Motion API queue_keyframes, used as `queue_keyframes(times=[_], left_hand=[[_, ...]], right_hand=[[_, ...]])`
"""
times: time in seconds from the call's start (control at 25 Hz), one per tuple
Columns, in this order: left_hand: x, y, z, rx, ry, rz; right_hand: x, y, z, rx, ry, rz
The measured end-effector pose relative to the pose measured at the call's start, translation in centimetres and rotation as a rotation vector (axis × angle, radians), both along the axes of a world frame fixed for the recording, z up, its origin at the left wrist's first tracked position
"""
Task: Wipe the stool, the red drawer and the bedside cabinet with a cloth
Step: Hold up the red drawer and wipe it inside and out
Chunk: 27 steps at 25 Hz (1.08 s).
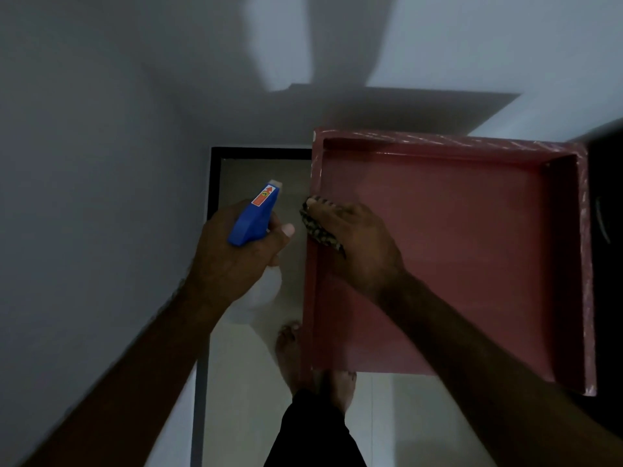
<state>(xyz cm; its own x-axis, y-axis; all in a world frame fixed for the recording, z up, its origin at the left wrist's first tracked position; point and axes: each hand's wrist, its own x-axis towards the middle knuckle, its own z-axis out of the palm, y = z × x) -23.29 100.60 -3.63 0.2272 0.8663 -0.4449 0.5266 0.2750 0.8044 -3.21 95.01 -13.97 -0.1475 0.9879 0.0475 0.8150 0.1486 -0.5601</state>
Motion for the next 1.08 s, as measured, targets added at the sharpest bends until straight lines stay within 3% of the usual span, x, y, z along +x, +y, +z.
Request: queue_keyframes(times=[0.36, 0.64, 0.84, 1.08], left_hand=[[1.0, 1.5, -0.2, 0.04, 0.015, -0.048], [0.7, 2.2, -0.4, 0.002, 0.023, -0.046], [0.5, 2.4, -0.9, -0.016, 0.029, -0.033], [0.1, 3.0, -1.3, 0.001, 0.015, -0.043]], right_hand=[[-0.4, 4.1, 0.7, 0.034, -0.041, -0.102], [-0.7, 0.9, -0.1, 0.019, -0.001, -0.066], [0.2, 4.7, -1.0, 0.042, -0.019, -0.112], [0.2, 5.8, -2.1, 0.002, 0.128, -0.187]])
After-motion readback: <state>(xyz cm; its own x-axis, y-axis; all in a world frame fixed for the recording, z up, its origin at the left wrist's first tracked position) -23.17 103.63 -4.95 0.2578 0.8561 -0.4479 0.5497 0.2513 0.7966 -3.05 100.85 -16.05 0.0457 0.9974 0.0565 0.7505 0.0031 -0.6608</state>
